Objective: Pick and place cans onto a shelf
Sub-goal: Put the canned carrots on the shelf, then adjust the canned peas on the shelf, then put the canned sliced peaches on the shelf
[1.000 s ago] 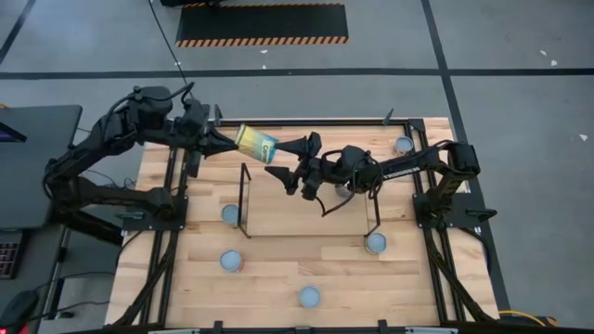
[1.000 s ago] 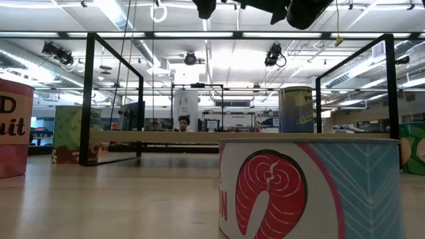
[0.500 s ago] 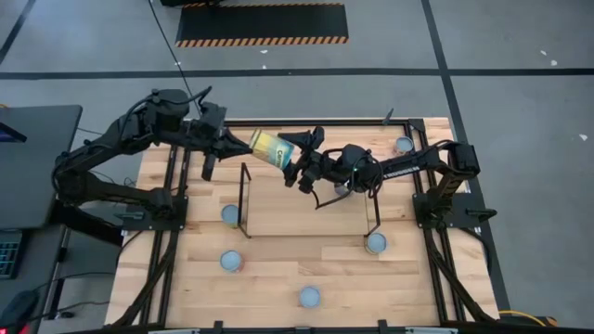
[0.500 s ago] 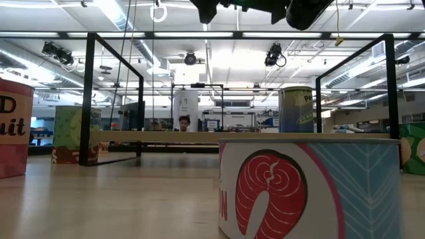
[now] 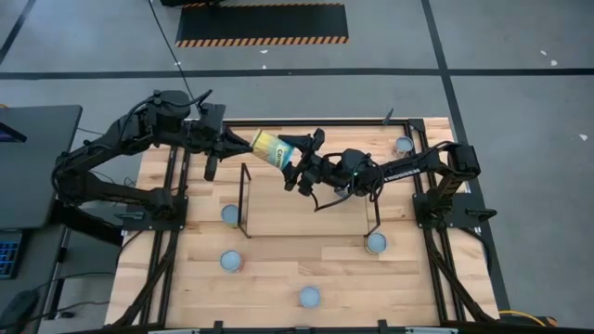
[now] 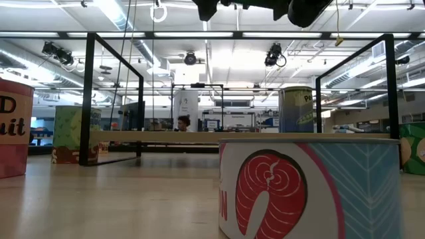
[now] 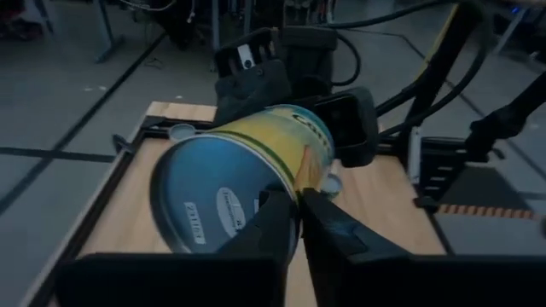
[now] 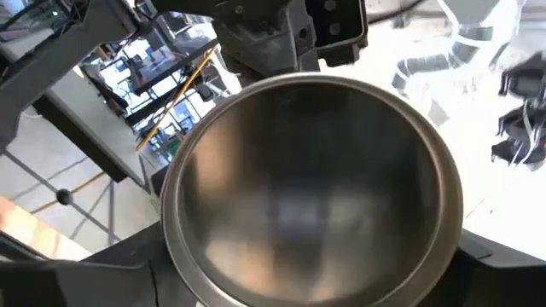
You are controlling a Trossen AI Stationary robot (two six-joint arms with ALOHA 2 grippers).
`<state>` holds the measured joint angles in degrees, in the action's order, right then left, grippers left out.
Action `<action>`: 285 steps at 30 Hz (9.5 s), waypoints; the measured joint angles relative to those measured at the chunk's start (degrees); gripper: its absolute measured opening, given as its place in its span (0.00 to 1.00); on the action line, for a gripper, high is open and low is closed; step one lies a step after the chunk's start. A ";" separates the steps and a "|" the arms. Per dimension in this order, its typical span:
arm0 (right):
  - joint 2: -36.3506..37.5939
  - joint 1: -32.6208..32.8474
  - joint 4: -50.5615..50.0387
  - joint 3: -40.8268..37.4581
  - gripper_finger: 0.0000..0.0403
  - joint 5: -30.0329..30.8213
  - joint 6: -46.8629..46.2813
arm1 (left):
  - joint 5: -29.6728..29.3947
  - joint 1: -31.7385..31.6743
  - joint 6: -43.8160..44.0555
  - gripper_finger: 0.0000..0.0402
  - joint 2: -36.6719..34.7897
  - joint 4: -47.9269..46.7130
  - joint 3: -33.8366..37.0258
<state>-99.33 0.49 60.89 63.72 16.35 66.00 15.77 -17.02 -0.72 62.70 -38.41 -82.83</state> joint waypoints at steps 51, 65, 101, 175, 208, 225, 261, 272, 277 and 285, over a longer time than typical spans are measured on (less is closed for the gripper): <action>1.81 8.08 -135.05 21.59 0.73 -18.04 -2.89 | -7.23 10.84 -5.72 0.71 -0.29 -6.10 0.00; 1.84 8.59 -133.07 16.87 0.74 -15.66 -2.87 | -7.17 10.84 -5.55 0.71 0.30 -6.95 0.00; 2.01 13.02 -140.63 25.06 0.83 -11.38 -14.26 | -7.19 10.84 -4.69 0.71 -0.13 -7.39 0.00; 4.60 -0.49 -141.60 28.33 0.01 -12.71 -39.59 | -7.17 10.83 -4.47 0.71 -0.13 -10.34 0.00; 9.54 -14.68 -131.32 20.56 0.00 -13.20 -67.48 | -9.35 10.82 -4.83 0.71 -0.11 -9.58 0.00; 9.33 -15.15 -129.70 15.98 0.00 -19.33 -67.73 | -9.35 10.82 -4.49 0.71 -0.07 -9.93 0.00; 12.76 -13.65 -129.70 20.59 0.00 -15.09 -69.15 | -11.12 10.32 -11.04 0.71 -0.13 -5.88 -0.01; 19.50 -0.13 -116.58 17.42 0.00 -6.26 -73.74 | -12.62 8.43 -12.00 0.71 -0.20 2.69 -0.02; 18.94 8.22 -115.44 17.42 0.00 -2.66 -79.61 | -13.32 6.74 -10.44 0.71 -0.20 2.47 -0.02; 18.67 22.40 -114.51 17.51 0.00 -1.24 -86.50 | -18.53 4.83 -10.48 0.71 -0.20 2.31 -0.02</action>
<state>-80.66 22.90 -53.63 81.23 15.11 -20.49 -2.76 -12.18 -11.21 62.50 -36.10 -82.85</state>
